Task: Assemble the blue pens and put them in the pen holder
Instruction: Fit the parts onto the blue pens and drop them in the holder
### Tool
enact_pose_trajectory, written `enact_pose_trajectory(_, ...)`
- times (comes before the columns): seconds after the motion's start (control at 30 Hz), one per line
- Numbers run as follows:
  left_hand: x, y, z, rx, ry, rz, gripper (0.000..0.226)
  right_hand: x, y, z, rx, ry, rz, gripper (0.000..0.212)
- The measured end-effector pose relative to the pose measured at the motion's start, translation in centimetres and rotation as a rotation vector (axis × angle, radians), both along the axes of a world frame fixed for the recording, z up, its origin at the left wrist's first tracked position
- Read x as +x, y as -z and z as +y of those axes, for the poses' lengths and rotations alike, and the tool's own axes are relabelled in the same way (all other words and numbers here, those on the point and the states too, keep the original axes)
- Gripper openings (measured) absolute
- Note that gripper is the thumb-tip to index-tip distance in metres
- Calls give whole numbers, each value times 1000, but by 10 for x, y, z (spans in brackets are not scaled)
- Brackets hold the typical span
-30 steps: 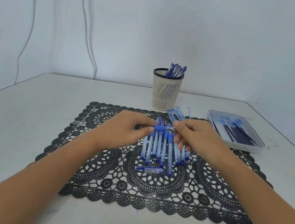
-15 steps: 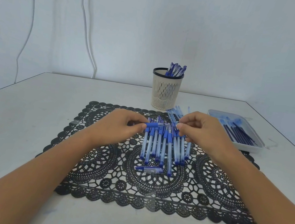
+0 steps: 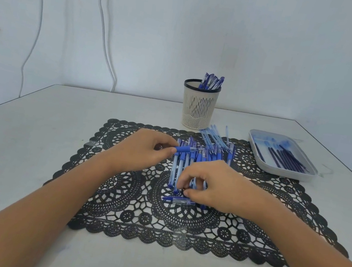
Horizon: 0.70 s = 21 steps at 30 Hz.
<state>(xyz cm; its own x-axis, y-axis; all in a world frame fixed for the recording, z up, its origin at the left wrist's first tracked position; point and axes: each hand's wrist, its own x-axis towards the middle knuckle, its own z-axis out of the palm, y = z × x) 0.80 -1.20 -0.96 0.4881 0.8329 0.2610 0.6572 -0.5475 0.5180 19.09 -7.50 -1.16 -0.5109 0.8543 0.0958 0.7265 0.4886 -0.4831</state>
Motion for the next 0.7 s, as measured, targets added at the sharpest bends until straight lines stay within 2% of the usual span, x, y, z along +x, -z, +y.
enact_pose_trajectory(0.17,-1,1,1,8,1,-10,21,5,-6,-1,-13,45,103,10)
enact_pose_trajectory(0.37,1,0,-1,4,26,-31,18,16,-7,12,204,376,369,4)
enact_pose_trajectory(0.5,4,1,-2,-11,61,-67,15,16,-1,16,157,349,288,12)
enact_pose_trajectory(0.7,3,4,0,27,45,-78,15,33,-4,23,39,410,438,10)
